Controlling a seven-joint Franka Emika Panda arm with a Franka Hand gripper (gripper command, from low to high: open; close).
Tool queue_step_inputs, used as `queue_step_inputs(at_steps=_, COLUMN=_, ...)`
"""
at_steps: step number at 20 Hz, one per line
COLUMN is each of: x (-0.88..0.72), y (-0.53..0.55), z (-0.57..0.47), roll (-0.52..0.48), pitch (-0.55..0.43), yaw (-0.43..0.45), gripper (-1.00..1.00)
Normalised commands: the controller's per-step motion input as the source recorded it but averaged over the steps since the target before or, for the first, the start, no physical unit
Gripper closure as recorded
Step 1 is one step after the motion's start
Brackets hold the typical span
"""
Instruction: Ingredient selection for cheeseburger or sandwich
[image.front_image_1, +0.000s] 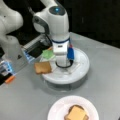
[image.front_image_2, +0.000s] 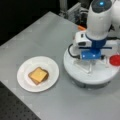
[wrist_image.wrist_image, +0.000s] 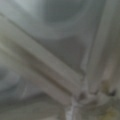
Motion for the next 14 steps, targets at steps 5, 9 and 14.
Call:
queue_step_inputs(at_steps=5, x=-0.1, y=0.05, z=-0.05, roll=0.012, pitch=-0.123, yaw=0.297, gripper=-1.0)
queue_step_inputs(at_steps=9, x=-0.06, y=0.01, z=-0.05, roll=0.036, pitch=-0.113, yaw=0.322, gripper=-1.0)
queue_step_inputs(at_steps=14, x=-0.03, y=-0.01, z=-0.05, roll=0.039, pitch=-0.11, yaw=0.279, gripper=-1.0)
